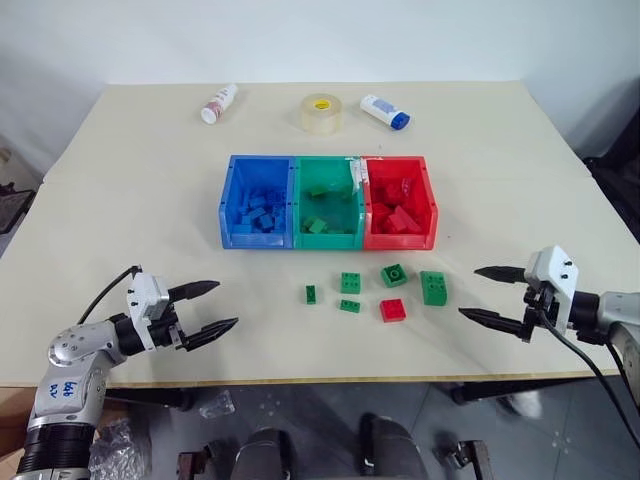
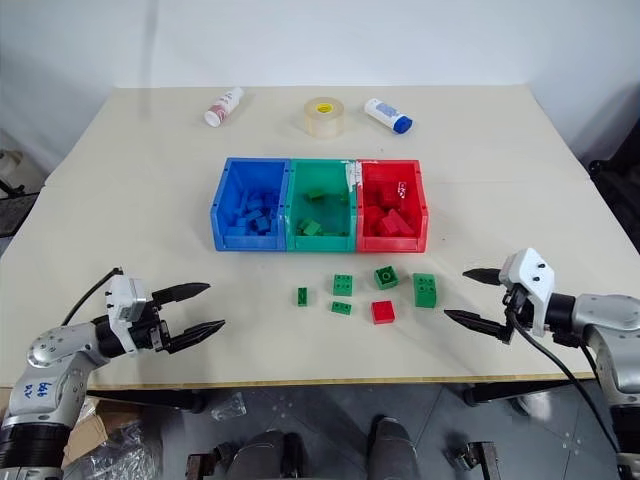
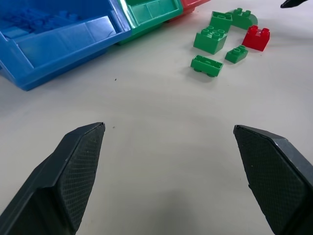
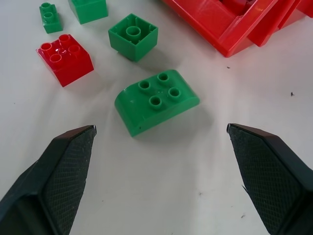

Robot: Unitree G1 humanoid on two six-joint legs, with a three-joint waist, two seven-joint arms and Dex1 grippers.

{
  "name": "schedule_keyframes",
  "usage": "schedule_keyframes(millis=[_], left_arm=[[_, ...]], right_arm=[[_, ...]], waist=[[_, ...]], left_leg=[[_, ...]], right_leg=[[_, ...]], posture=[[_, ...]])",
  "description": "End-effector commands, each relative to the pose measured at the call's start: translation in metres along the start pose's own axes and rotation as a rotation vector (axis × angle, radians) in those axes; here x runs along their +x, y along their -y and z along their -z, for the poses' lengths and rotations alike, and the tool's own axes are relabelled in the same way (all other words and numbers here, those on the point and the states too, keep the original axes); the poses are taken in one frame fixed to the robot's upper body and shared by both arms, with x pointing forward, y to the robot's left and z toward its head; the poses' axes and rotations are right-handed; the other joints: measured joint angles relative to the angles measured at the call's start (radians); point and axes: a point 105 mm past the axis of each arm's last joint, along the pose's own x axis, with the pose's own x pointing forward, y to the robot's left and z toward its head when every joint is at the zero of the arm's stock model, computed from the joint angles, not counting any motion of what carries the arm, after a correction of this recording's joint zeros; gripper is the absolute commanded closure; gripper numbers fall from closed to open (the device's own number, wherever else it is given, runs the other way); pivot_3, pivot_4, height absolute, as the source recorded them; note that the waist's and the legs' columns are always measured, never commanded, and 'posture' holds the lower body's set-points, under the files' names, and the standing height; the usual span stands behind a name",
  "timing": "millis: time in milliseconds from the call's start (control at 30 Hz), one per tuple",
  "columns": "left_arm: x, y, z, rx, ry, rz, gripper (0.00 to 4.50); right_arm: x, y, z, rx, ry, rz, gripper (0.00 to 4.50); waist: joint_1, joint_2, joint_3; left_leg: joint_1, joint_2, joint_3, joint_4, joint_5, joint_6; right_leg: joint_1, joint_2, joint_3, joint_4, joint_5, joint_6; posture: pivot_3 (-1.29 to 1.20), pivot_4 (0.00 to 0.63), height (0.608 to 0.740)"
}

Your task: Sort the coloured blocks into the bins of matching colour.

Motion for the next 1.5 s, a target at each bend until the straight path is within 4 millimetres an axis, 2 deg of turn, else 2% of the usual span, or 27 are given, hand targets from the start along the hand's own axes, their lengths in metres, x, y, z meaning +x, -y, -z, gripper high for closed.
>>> schedule_keyframes(millis=[33, 267, 400, 533, 633, 833, 900, 1133, 1267, 1467, 1500], left_arm=[[0.001, -0.004, -0.010, 0.027, 0.035, 0.002, 0.02], [0.009, -0.005, -0.012, -0.013, 0.036, -0.003, 0.02], [0.012, -0.003, -0.008, 0.013, 0.006, 0.021, 0.02], [0.012, -0.004, -0.010, 0.004, 0.038, 0.036, 0.02], [0.012, -0.002, -0.012, 0.017, 0.053, 0.056, 0.02], [0.014, 0.003, -0.012, 0.021, 0.080, 0.081, 0.02], [0.015, 0.004, -0.013, 0.026, 0.089, 0.083, 0.02], [0.016, 0.013, -0.015, 0.032, 0.107, 0.086, 0.02], [0.012, 0.016, -0.015, 0.030, 0.109, 0.072, 0.02], [0.007, 0.018, -0.013, 0.030, 0.106, 0.044, 0.02], [0.006, 0.018, -0.013, 0.029, 0.106, 0.039, 0.00]], right_arm=[[-0.008, 0.005, -0.017, -0.047, 0.037, 0.029, 0.00], [-0.005, 0.006, -0.025, -0.040, 0.054, 0.056, 0.00], [-0.025, 0.006, -0.010, -0.015, -0.006, 0.090, 0.00], [-0.046, 0.002, -0.005, 0.004, -0.044, 0.116, 0.00], [-0.049, -0.004, -0.005, 0.008, -0.056, 0.107, 0.00], [-0.018, -0.011, -0.014, 0.013, -0.043, 0.020, 0.00], [-0.001, -0.011, -0.016, 0.007, -0.032, -0.017, 0.00], [0.042, 0.001, -0.006, -0.028, -0.059, -0.094, 0.00], [0.056, 0.008, 0.008, -0.053, -0.124, -0.126, 0.00], [0.065, 0.007, 0.018, -0.064, -0.164, -0.176, 0.00], [0.066, 0.007, 0.017, -0.065, -0.153, -0.179, 0.38]], waist=[[0.001, 0.000, 0.000], [0.000, 0.000, 0.000], [0.008, 0.000, 0.000], [0.018, 0.000, 0.000], [0.020, 0.000, 0.000], [0.012, -0.001, 0.000], [0.011, -0.001, 0.000], [0.001, -0.001, 0.000], [-0.002, -0.001, 0.000], [-0.004, -0.002, 0.000], [-0.004, -0.002, 0.000]], left_leg=[[0.000, 0.000, 0.000, 0.000, 0.000, 0.000], [0.000, 0.000, 0.000, 0.000, 0.000, 0.000], [0.000, 0.000, 0.000, 0.000, 0.000, 0.000], [0.000, 0.000, 0.000, 0.001, 0.000, 0.000], [0.000, 0.000, 0.000, 0.002, 0.000, 0.000], [0.000, 0.001, 0.000, 0.003, 0.000, 0.000], [0.000, 0.001, -0.001, 0.003, 0.000, 0.000], [-0.001, 0.001, -0.001, 0.004, 0.000, 0.000], [-0.001, 0.001, -0.001, 0.005, -0.001, 0.000], [-0.001, 0.001, -0.001, 0.006, -0.001, 0.000], [-0.001, 0.001, -0.001, 0.007, -0.001, 0.000]], right_leg=[[0.000, 0.000, 0.000, 0.000, 0.000, 0.000], [0.000, 0.000, 0.000, 0.000, 0.000, 0.000], [0.000, 0.000, -0.001, 0.000, 0.000, 0.000], [0.000, 0.000, 0.000, 0.000, 0.000, 0.000], [0.000, 0.000, 0.000, -0.001, 0.000, 0.000], [0.000, 0.000, 0.000, -0.001, 0.000, -0.001], [0.000, 0.000, 0.000, 0.000, 0.000, -0.001], [0.000, 0.000, -0.001, 0.003, 0.000, -0.001], [0.000, 0.000, -0.001, 0.003, 0.000, -0.001], [0.000, 0.000, -0.001, 0.004, 0.000, -0.001], [0.000, 0.000, -0.001, 0.004, 0.000, -0.001]], posture=[[0.00, 0.150, 0.740], [0.00, 0.150, 0.740], [0.00, 0.150, 0.740], [0.00, 0.150, 0.740], [0.00, 0.150, 0.740], [0.00, 0.150, 0.740], [0.00, 0.150, 0.740], [0.00, 0.150, 0.740], [0.00, 0.150, 0.740], [0.00, 0.150, 0.740], [0.00, 0.150, 0.740]])
